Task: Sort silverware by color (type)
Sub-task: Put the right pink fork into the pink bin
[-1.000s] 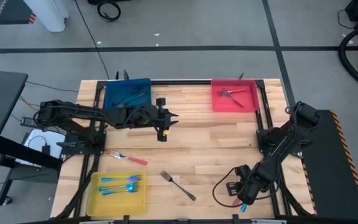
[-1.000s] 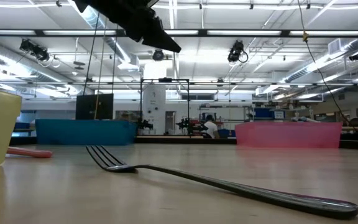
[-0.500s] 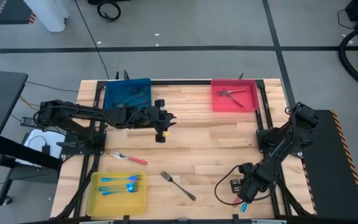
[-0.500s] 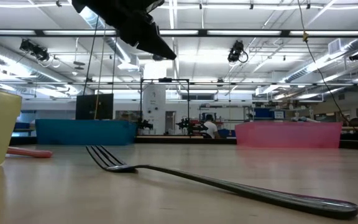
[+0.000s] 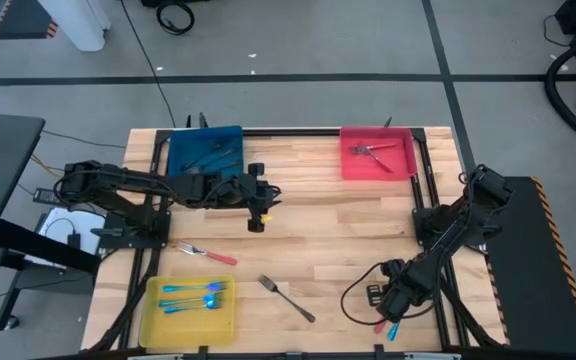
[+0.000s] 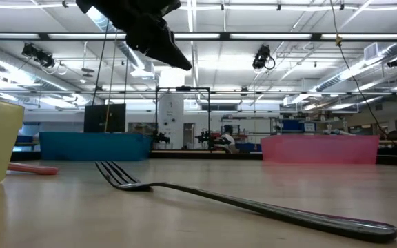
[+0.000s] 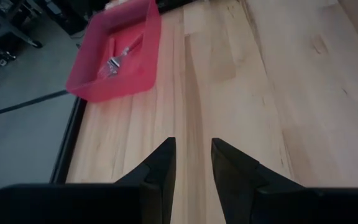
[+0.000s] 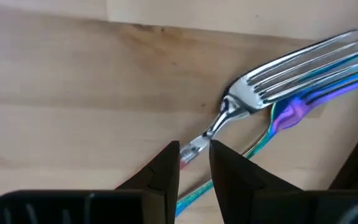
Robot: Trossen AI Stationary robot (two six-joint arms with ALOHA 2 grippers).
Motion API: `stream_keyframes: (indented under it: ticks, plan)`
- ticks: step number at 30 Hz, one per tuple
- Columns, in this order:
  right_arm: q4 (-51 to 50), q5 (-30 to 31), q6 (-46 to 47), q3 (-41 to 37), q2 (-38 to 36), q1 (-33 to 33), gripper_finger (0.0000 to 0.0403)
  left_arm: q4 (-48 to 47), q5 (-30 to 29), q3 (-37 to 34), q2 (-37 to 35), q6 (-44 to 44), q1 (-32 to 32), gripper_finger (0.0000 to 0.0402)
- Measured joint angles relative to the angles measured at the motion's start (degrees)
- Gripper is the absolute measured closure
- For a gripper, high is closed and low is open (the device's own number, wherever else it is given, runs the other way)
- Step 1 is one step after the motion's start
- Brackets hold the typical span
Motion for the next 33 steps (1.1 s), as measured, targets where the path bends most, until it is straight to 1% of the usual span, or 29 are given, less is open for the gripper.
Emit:
stream_keyframes:
  ticks: [6,10,15,17,20,25,33]
  plan:
    - [1.37,-0.42,0.02,0.09,3.08,0.09,0.0307,-1.89,0.00,0.00,0.00,-0.04,0.02,0.0299]
    - [1.34,-1.01,0.12,0.09,3.00,0.21,0.0307,-1.80,-0.02,0.00,0.00,-1.15,-0.01,0.0299]
    - [1.67,-4.41,0.62,-0.02,3.04,0.88,0.0307,-1.72,0.00,0.00,0.00,-1.15,-0.03,0.0299]
    - [1.56,-4.44,0.61,0.00,3.13,1.13,0.0307,-1.65,-0.02,0.00,0.00,-1.15,0.00,0.0299]
    - [1.40,-2.85,0.31,0.04,3.22,1.22,0.0307,-1.64,-0.01,0.00,0.00,-1.13,0.02,0.0299]
    - [1.16,1.94,-1.01,0.19,3.20,0.66,0.0307,-1.69,-0.02,0.00,0.00,-1.13,0.02,0.0299]
    - [-0.06,3.83,-4.29,0.37,4.75,-1.43,0.0307,-1.67,-0.01,0.00,0.00,-1.04,0.02,0.0299]
